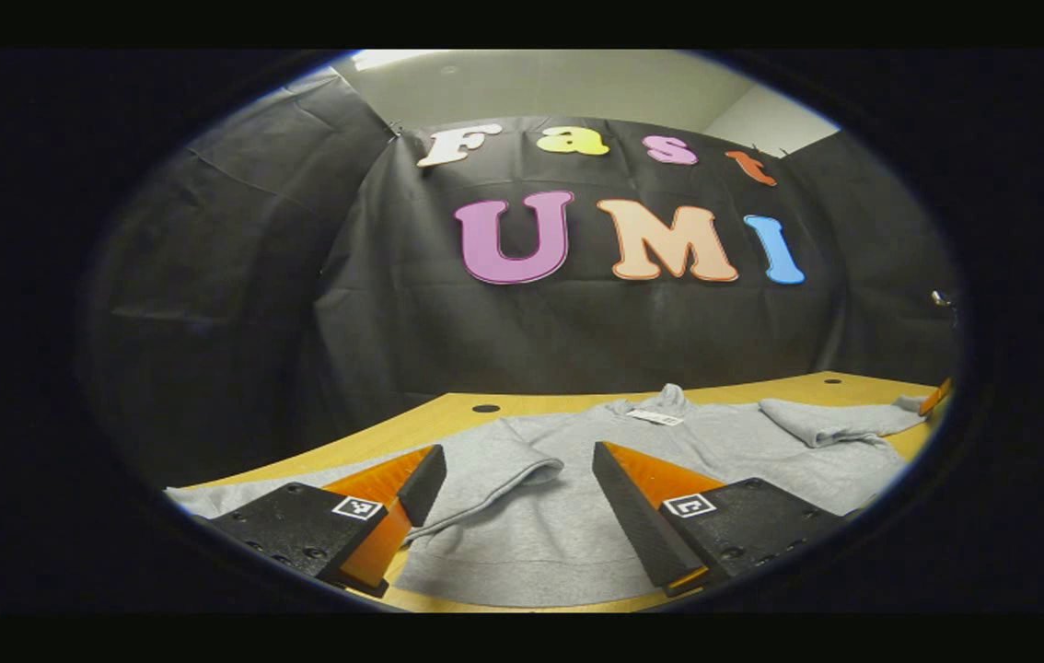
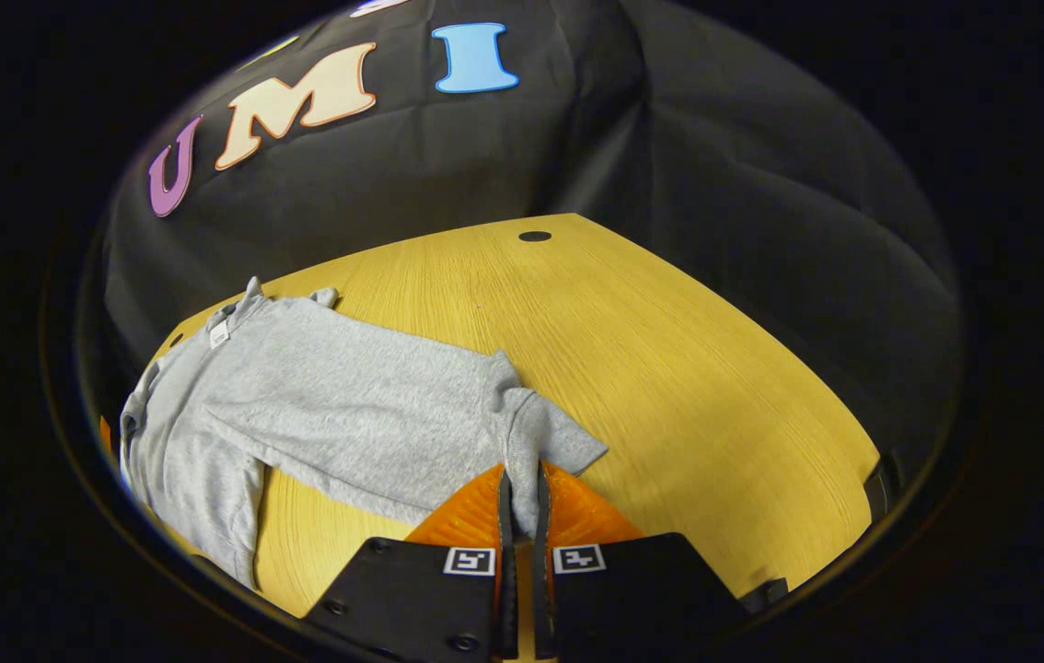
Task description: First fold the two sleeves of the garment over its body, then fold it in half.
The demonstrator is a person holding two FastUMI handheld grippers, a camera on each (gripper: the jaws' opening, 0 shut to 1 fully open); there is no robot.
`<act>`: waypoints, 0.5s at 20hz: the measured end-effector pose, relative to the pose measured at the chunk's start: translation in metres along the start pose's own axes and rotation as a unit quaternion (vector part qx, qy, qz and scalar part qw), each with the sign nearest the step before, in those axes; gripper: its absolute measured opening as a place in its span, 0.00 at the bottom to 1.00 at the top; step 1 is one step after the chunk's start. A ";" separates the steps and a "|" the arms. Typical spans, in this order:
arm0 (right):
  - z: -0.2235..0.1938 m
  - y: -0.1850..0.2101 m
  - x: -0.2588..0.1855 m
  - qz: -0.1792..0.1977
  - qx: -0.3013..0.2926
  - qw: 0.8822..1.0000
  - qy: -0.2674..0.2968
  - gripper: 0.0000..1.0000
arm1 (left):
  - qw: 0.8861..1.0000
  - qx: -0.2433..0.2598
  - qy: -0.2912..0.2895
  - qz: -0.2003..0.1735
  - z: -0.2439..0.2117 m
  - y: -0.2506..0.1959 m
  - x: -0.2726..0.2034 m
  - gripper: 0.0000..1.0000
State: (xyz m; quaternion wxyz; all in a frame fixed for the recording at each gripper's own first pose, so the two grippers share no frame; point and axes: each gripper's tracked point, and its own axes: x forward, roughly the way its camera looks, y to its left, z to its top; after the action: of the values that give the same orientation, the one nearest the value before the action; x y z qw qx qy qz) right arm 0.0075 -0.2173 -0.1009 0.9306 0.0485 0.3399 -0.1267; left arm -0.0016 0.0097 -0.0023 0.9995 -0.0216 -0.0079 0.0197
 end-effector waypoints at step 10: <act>0.081 0.122 -0.017 0.073 -0.018 0.996 -0.056 0.08 | 1.000 -0.001 0.001 0.000 0.000 0.001 0.000 0.94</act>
State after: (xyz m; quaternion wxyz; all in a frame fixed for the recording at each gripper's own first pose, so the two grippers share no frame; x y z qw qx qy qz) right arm 0.0778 -0.1102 -0.0272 0.9557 0.0493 0.2850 -0.0549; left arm -0.0015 0.0106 -0.0026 0.9995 -0.0223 -0.0066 0.0194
